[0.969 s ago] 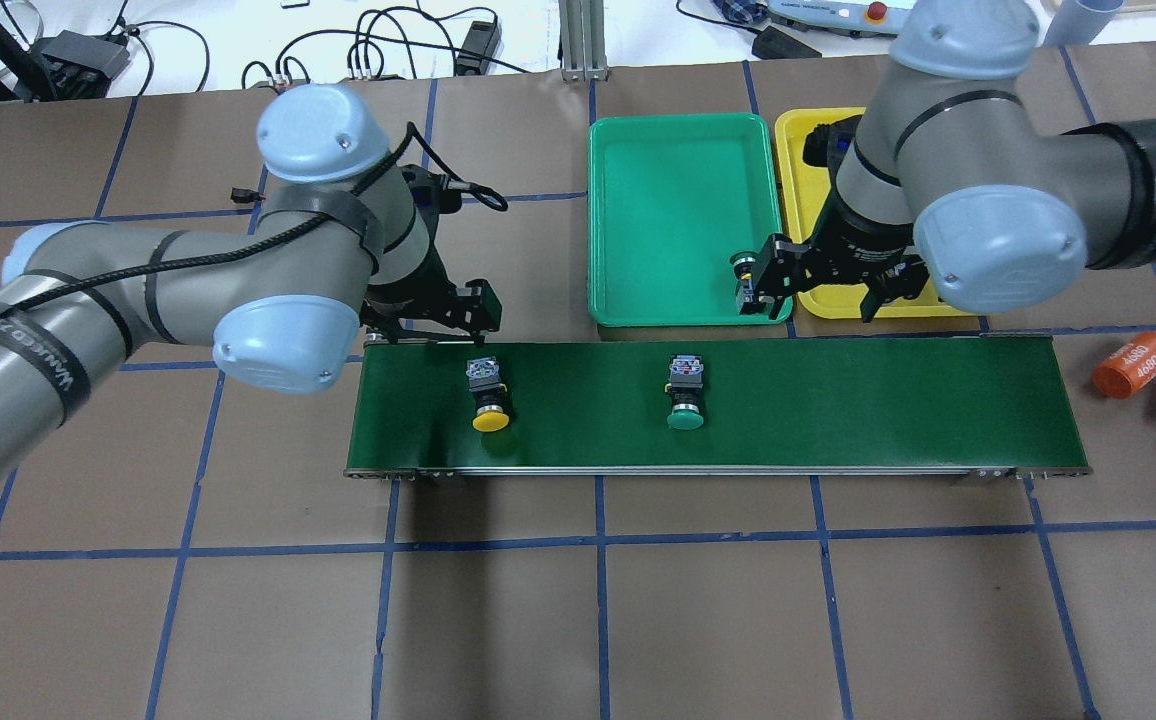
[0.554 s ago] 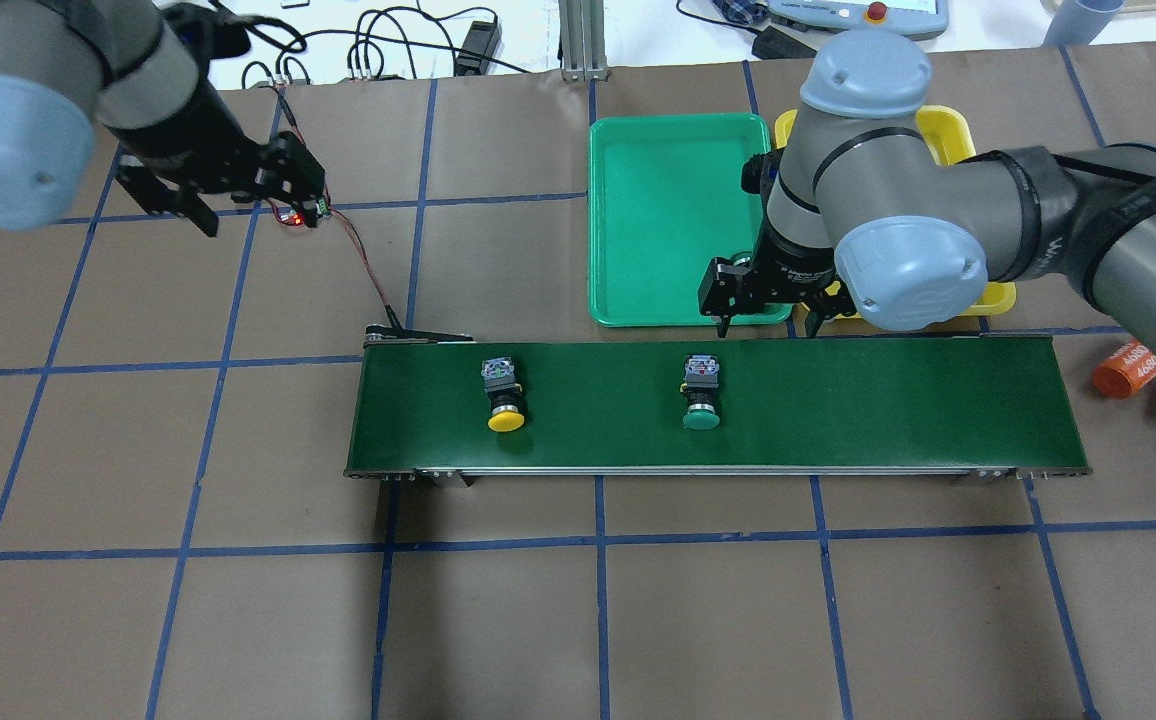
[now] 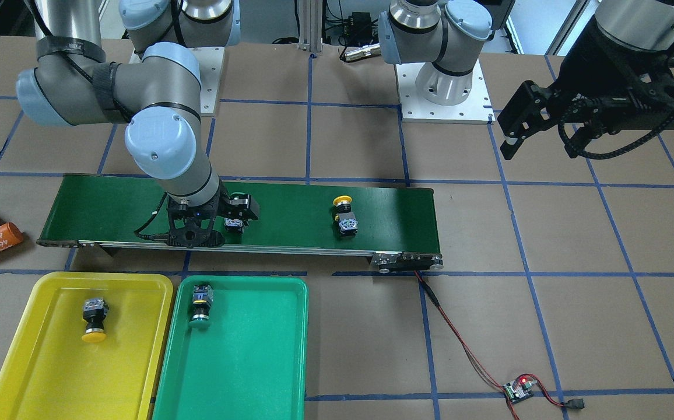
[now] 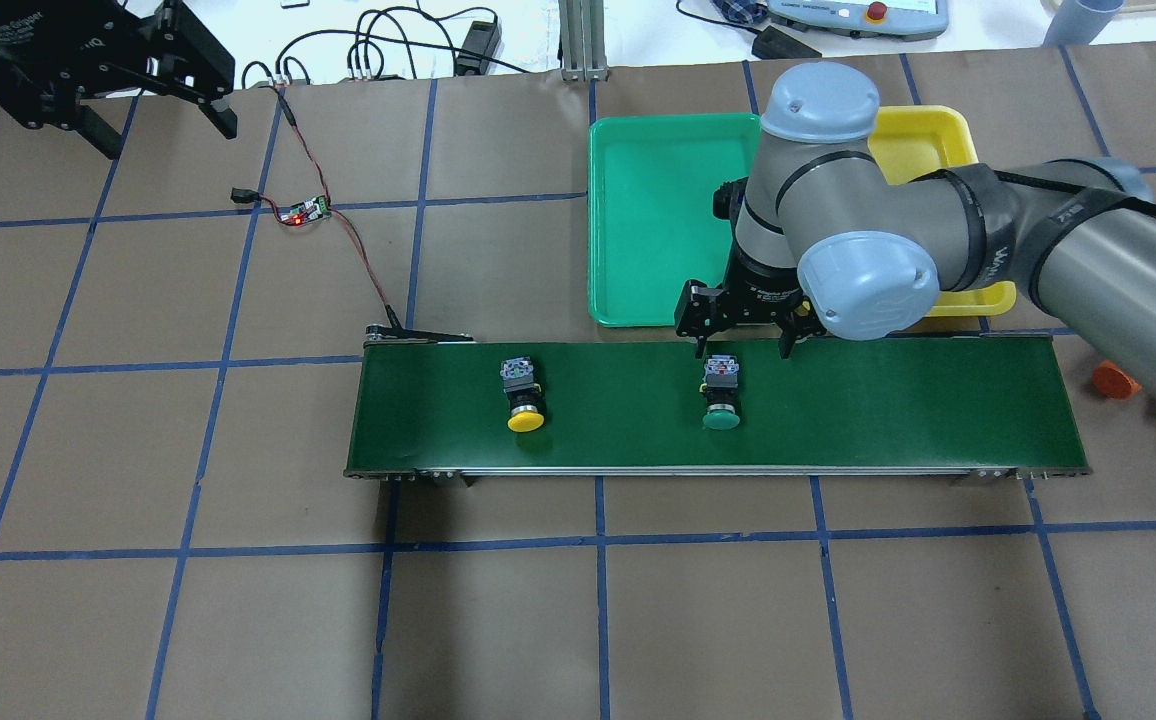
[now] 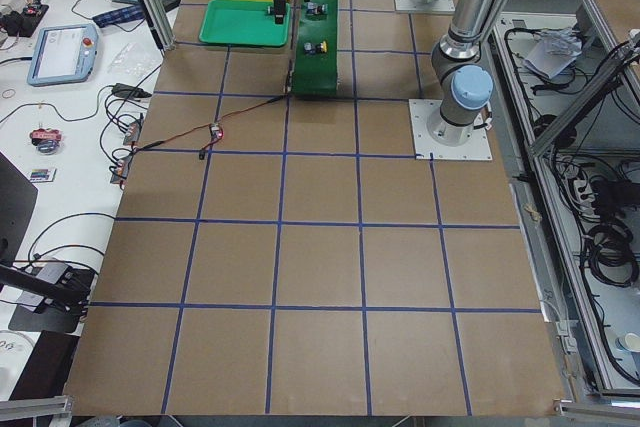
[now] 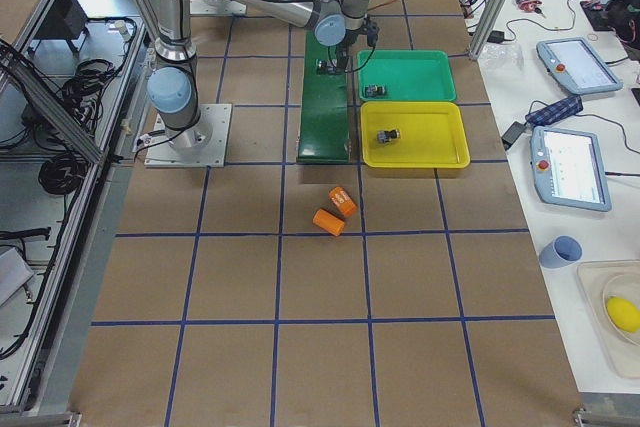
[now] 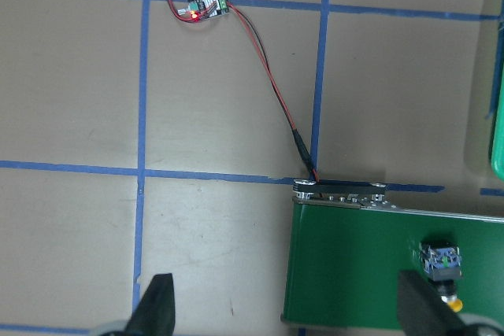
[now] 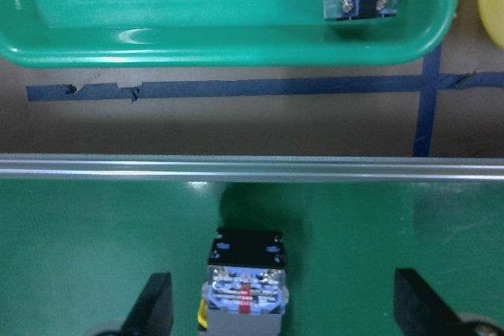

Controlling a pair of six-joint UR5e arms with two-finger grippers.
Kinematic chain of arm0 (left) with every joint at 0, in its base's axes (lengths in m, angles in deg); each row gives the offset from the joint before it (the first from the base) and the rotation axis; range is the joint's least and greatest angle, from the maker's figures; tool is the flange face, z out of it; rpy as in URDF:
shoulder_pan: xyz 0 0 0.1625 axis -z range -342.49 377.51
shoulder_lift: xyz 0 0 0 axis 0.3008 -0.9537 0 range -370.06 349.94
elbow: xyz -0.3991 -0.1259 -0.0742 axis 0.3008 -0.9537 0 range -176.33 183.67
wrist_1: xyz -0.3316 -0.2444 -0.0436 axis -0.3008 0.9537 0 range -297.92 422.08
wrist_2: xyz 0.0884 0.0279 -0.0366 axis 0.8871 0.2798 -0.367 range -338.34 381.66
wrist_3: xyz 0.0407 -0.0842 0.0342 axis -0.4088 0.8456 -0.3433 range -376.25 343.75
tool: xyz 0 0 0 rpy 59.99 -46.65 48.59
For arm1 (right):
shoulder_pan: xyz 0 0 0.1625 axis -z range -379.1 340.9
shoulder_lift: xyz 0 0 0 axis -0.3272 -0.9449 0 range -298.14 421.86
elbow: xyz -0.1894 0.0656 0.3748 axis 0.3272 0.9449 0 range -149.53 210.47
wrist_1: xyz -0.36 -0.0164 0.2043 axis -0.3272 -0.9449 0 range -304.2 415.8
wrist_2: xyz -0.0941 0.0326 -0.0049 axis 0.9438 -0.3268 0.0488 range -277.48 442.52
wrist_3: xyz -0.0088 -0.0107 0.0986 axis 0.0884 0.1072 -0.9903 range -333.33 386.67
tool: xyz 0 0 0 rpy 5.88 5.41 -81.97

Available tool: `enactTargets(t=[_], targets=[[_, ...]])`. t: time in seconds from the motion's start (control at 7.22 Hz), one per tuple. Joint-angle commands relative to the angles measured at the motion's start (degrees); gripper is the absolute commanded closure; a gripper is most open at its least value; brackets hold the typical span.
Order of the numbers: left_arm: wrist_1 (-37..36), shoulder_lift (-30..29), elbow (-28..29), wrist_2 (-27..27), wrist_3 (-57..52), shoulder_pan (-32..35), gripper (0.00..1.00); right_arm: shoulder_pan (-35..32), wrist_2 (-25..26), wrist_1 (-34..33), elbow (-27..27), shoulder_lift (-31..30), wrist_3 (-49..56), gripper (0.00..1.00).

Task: Sort buttons by color to trays
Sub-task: 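Move belt's green button into green tray with right gripper while left arm withdraws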

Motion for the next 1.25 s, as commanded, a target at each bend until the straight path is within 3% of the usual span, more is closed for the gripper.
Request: enactTargets(t=[0.0,0.14,0.28,0.42,0.83,1.11], targets=[[0.70,1.15,-1.27,-2.72,2.69,0.27,0.00,-0.34,-0.04,0.38,-0.31,1.56,-0.22,0.00],[1.66,1.77,-1.19,-2.71,2.77,0.27,0.00,-0.34,0.48,0.21,-1.36,1.57,-0.22,0.40],[2.54,1.86,-1.01,-2.80,3.73,0.27,0.00,0.44,0.58,0.91,-1.37,1.31,0.04,0.88],[4.29,1.86,-1.19,-2.71,4.09,0.36,0.00,0.45,0.66,0.91,-1.37,1.04,0.22,1.00],[4.66,-1.12,-2.32,-2.54,3.75,2.81,0.00,0.28,3.29,0.30,1.34,-0.45,-0.05,1.00],[3.71,-0.78,-7.49,-0.88,3.92,4.40,0.00,0.27,2.86,-1.45,10.44,2.77,-0.22,1.00]])
